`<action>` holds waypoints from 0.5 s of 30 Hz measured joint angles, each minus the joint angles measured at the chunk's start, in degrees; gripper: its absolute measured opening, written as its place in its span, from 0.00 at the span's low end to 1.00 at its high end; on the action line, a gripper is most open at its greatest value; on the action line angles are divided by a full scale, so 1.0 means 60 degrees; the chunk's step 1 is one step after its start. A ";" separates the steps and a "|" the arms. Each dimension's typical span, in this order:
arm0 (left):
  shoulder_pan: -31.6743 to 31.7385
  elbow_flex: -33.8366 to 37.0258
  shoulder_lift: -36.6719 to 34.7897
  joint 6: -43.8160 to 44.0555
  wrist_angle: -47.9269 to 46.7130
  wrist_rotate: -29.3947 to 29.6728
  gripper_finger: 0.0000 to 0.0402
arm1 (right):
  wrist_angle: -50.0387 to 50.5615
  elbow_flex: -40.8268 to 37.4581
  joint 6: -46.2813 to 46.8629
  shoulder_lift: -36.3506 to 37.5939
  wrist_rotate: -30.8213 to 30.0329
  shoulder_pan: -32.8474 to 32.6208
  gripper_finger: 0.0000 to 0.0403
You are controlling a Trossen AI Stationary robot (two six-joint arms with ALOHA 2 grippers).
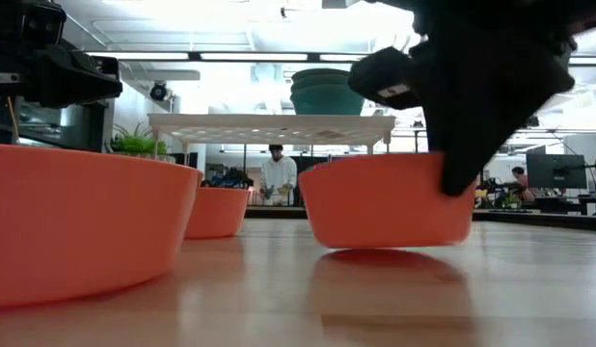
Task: Pick & Place Mini bowls
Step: Put the bottom right orange bowl on the shelf
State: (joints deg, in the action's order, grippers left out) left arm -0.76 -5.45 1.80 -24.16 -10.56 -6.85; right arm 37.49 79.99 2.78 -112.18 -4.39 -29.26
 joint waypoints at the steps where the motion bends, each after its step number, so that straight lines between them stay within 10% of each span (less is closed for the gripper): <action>1: 0.0000 0.0000 -0.0001 0.0000 0.0001 0.0000 0.00 | 0.0085 0.0102 -0.0003 0.0000 -0.0006 0.0000 0.00; 15: 0.0002 0.0000 0.0001 0.0058 0.0006 0.0028 0.00 | 0.1914 0.2784 -0.0678 -0.0011 -0.0255 0.0043 0.00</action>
State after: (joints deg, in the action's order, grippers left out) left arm -0.75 -5.45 1.80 -23.81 -10.52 -6.69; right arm 48.97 96.69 -1.28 -112.25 -5.92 -29.00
